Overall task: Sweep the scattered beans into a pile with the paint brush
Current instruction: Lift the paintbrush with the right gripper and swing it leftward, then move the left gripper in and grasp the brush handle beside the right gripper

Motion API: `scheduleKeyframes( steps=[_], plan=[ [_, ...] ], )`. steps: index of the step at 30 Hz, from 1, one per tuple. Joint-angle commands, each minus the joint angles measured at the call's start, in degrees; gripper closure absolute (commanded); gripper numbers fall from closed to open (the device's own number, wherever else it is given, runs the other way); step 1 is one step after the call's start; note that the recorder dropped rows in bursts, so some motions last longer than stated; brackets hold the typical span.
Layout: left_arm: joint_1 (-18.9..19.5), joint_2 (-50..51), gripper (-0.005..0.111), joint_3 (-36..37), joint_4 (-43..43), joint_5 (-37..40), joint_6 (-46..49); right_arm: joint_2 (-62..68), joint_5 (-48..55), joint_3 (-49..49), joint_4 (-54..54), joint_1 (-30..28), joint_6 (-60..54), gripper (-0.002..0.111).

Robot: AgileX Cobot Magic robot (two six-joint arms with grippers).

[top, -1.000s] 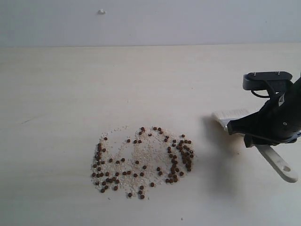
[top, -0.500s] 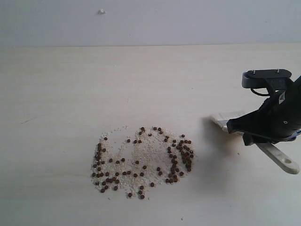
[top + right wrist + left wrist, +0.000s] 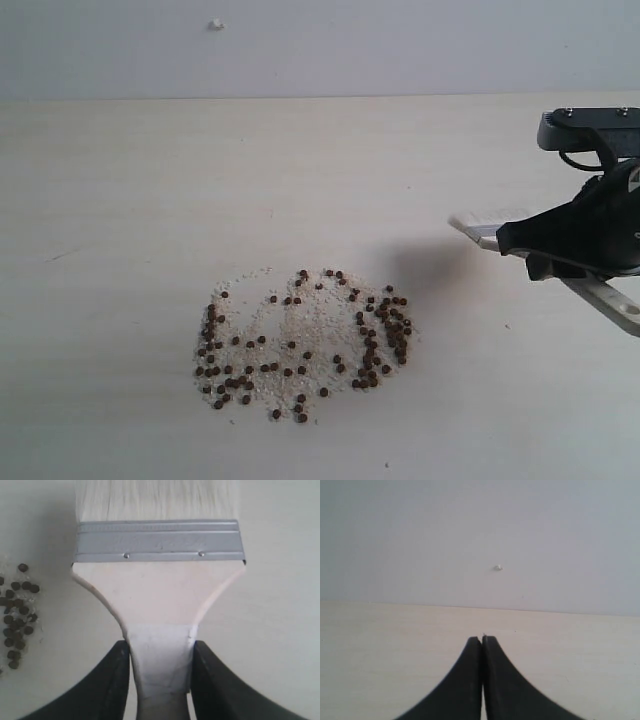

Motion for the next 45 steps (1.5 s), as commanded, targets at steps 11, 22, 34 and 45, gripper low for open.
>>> scheduleKeyframes(
  steps=[11, 22, 34, 45],
  plan=[
    [-0.29, -0.32, 0.107, 0.0, -0.21, -2.52, -0.65, -5.16, 5.13, -0.37, 27.55, 0.06, -26.11, 0.108],
    [-0.29, 2.92, 0.107, -2.08, 24.03, -27.54, -6.39, -5.26, 9.12, -1.76, 33.44, 0.06, -32.41, 0.108],
    [-0.29, 41.24, 0.04, -15.75, 72.0, -46.57, -4.64, -5.26, 22.53, -11.51, 32.82, 0.06, -32.85, 0.108],
    [-10.26, 66.17, 0.031, -27.25, 72.15, -45.7, 11.03, -4.64, 26.48, -15.78, 30.24, 0.06, -33.57, 0.108]
  ],
)
